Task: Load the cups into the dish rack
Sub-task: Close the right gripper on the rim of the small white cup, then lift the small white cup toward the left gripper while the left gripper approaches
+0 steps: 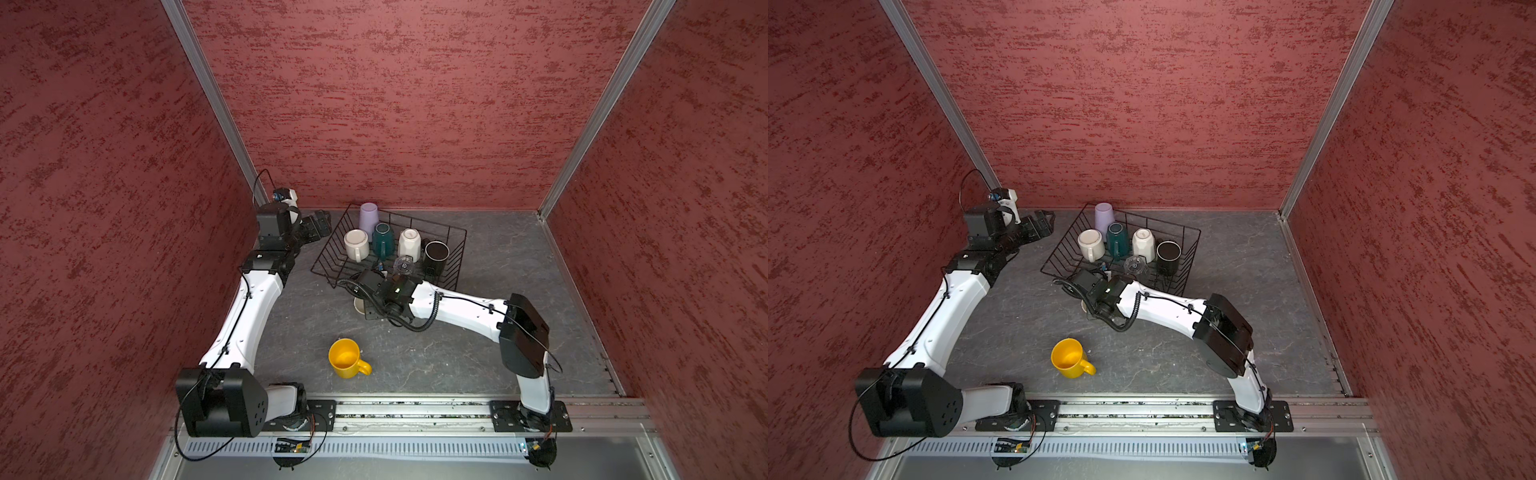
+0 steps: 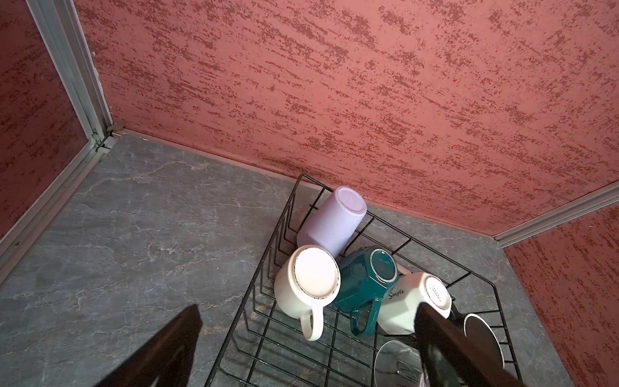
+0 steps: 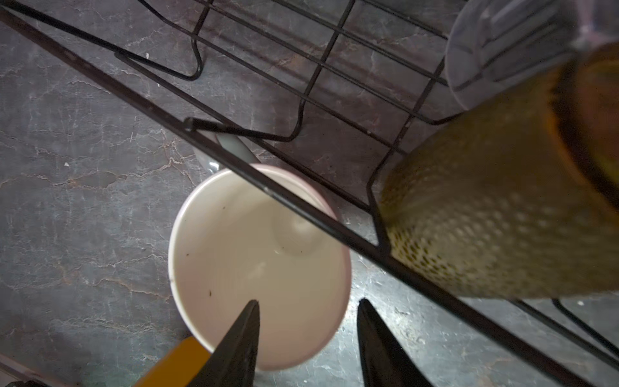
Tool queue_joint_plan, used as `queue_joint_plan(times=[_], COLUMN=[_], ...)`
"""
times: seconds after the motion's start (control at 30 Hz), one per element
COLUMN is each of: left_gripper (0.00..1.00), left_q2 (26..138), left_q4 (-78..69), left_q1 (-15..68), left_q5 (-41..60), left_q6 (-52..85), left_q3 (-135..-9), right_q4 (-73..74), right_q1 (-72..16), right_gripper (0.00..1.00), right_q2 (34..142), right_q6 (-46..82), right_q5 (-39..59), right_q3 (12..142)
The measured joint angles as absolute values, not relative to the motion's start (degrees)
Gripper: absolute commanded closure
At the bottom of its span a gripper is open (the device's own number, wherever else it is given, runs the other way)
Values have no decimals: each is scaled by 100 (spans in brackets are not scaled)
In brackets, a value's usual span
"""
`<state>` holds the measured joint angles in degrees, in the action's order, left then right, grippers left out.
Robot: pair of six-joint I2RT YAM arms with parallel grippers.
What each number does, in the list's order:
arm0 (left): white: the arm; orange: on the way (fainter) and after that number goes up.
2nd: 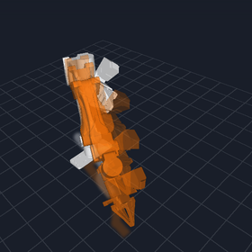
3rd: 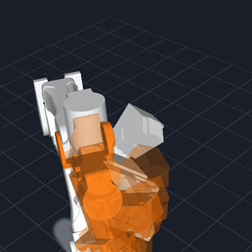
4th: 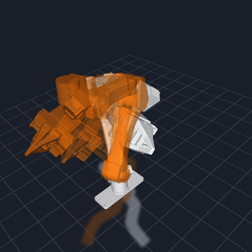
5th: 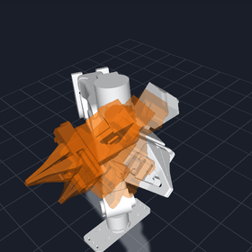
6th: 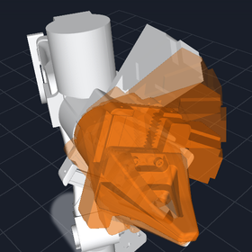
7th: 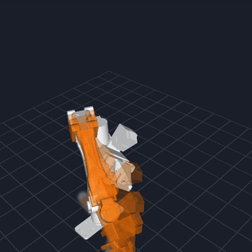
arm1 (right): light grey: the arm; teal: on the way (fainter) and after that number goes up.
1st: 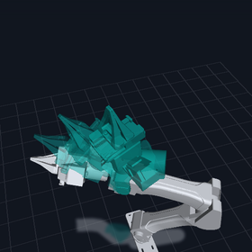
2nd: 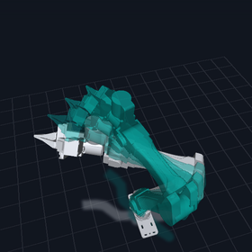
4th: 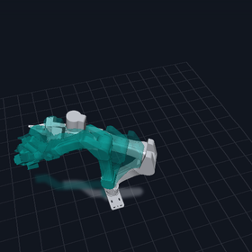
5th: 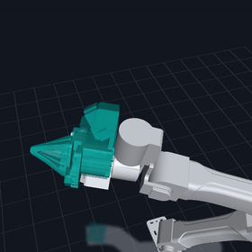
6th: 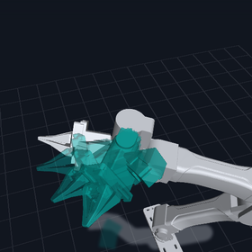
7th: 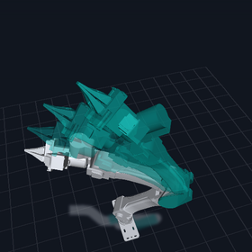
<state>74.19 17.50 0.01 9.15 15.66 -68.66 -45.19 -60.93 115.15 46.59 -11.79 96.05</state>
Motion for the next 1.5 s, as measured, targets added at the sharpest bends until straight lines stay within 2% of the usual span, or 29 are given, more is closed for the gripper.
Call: queue_joint_plan(times=[0.43, 1.0, 1.5], left_gripper=[0, 0, 0], left_q2=[7378, 7323, 7266], left_q4=[1743, 1752, 1737], left_q1=[82, 97, 58], left_q5=[884, 862, 899], left_q6=[1461, 1450, 1500], left_q3=[-6855, -6842, -6842], right_q4=[-4296, -3765, -3341], right_q1=[-6031, -5955, -5826], right_gripper=[67, 100, 100], right_q2=[11716, 11789, 11024], right_q6=[4604, 4613, 4517], right_q5=[-1160, -760, -517], right_q3=[9623, 9227, 8812])
